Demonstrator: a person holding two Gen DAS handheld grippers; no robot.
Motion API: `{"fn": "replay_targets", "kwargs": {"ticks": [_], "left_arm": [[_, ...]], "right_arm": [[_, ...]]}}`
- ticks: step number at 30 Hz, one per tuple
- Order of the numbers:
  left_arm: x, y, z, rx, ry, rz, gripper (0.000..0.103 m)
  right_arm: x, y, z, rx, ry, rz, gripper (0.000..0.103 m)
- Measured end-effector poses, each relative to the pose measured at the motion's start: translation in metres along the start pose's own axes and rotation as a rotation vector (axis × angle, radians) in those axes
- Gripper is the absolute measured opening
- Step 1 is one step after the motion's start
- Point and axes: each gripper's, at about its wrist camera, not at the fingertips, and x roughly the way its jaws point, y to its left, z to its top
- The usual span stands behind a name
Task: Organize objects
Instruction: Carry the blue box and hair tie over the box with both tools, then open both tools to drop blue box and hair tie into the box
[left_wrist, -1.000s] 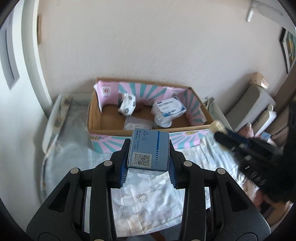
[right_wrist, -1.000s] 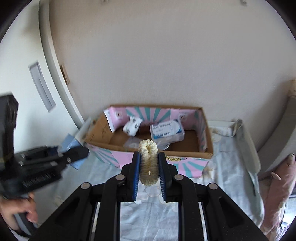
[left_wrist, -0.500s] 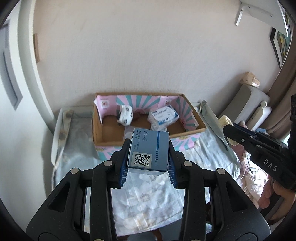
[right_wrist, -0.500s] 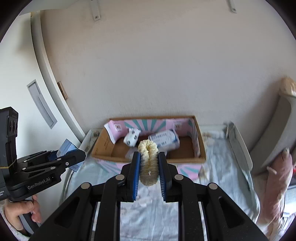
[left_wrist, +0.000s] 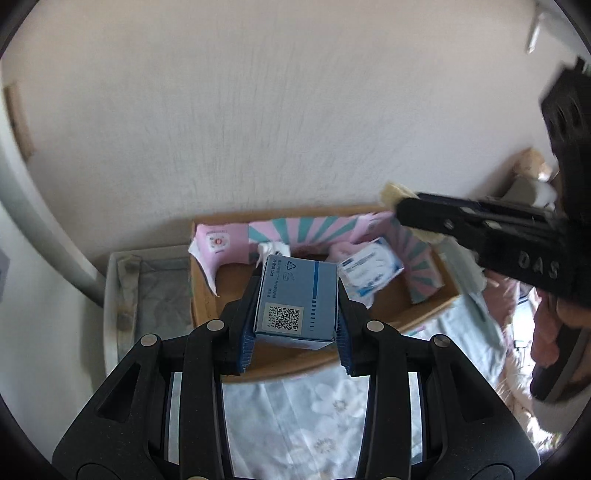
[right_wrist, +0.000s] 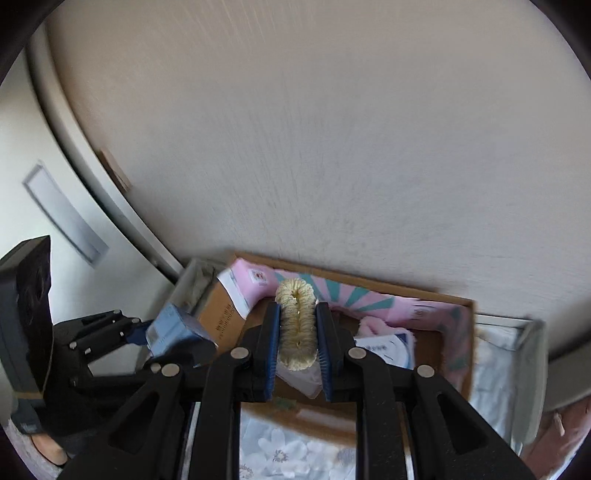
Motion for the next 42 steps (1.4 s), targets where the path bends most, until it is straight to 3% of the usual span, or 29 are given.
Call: {"fn": "replay_targets", "kwargs": {"ticks": [9,16,18,19,20,21,22,23,24,35,42], "left_arm": [[0.089,0.018,-0.015,-0.067,0.191,0.029,0.033],[0.113,0.017,-0.024,-0.059,0.252,0.053,0.033],[0.114,0.015,-0.022,-0.047,0.257,0.069,0.033],[0.112,0.012,-0.020,-0.031,0.254,0.082,0.034],[0.111,0.010,-0.019,-0.017,0.251,0.092,0.035],[0.108,0.007,-0.018,0.003,0.243,0.096,0.036],[0.105,0.005,-0.017,0.015,0.232,0.090,0.044],[0.102,0.003,-0.016,0.021,0.223,0.082,0.075],[0.101,0.002,-0.016,0.026,0.220,0.080,0.101],[0.105,-0.004,-0.031,0.016,0.224,0.068,0.103],[0.081,-0.003,-0.039,-0.029,0.169,0.076,0.103]], "right_arm": [[0.084,-0.011,-0.003,-0.017,0.169,0.063,0.018],[0.099,-0.014,-0.005,-0.020,0.216,0.105,0.018],[0.099,-0.017,0.000,-0.007,0.222,0.109,0.026],[0.098,-0.020,0.002,-0.004,0.220,0.105,0.039],[0.098,-0.022,0.005,-0.004,0.217,0.100,0.066],[0.098,-0.023,0.008,-0.007,0.215,0.097,0.079],[0.099,-0.024,0.010,-0.017,0.224,0.095,0.098],[0.100,-0.024,0.011,-0.026,0.234,0.088,0.103],[0.102,-0.023,0.010,-0.038,0.246,0.078,0.103],[0.096,-0.026,-0.006,-0.026,0.221,0.018,0.103],[0.057,-0.017,-0.008,-0.038,0.168,-0.013,0.103]]}}
